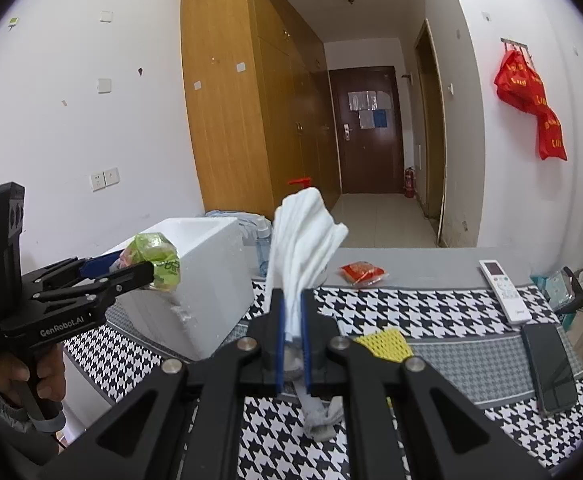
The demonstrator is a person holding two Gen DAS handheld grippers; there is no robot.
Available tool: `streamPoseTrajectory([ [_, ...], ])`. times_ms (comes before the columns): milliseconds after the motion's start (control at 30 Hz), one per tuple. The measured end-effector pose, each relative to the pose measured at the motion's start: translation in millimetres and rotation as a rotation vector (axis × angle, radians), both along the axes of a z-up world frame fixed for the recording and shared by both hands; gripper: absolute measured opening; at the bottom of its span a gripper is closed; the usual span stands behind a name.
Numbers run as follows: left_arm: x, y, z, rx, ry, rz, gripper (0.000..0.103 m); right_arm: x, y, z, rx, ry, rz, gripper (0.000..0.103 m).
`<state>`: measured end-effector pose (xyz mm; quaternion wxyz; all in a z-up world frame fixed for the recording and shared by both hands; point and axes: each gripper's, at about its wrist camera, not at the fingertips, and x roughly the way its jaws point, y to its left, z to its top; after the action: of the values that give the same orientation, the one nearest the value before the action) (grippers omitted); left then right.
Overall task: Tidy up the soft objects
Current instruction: 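Lift and carry both held items over the white foam box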
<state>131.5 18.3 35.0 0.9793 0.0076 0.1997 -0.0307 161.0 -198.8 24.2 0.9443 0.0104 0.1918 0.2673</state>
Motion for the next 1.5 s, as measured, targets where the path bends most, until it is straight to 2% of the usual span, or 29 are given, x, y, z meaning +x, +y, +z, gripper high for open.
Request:
streamPoseTrajectory([
  [533,2,22,23,-0.007,-0.047,0.041,0.053,-3,29,15,-0.002,-0.038,0.049,0.01],
  [1067,10,47,30,0.007,-0.064,0.098,0.053,10,51,23,0.008,-0.05,0.082,0.01],
  [1500,-3,85,30,0.013,-0.077,0.185,0.053,21,91,30,-0.011,-0.044,0.15,0.01],
])
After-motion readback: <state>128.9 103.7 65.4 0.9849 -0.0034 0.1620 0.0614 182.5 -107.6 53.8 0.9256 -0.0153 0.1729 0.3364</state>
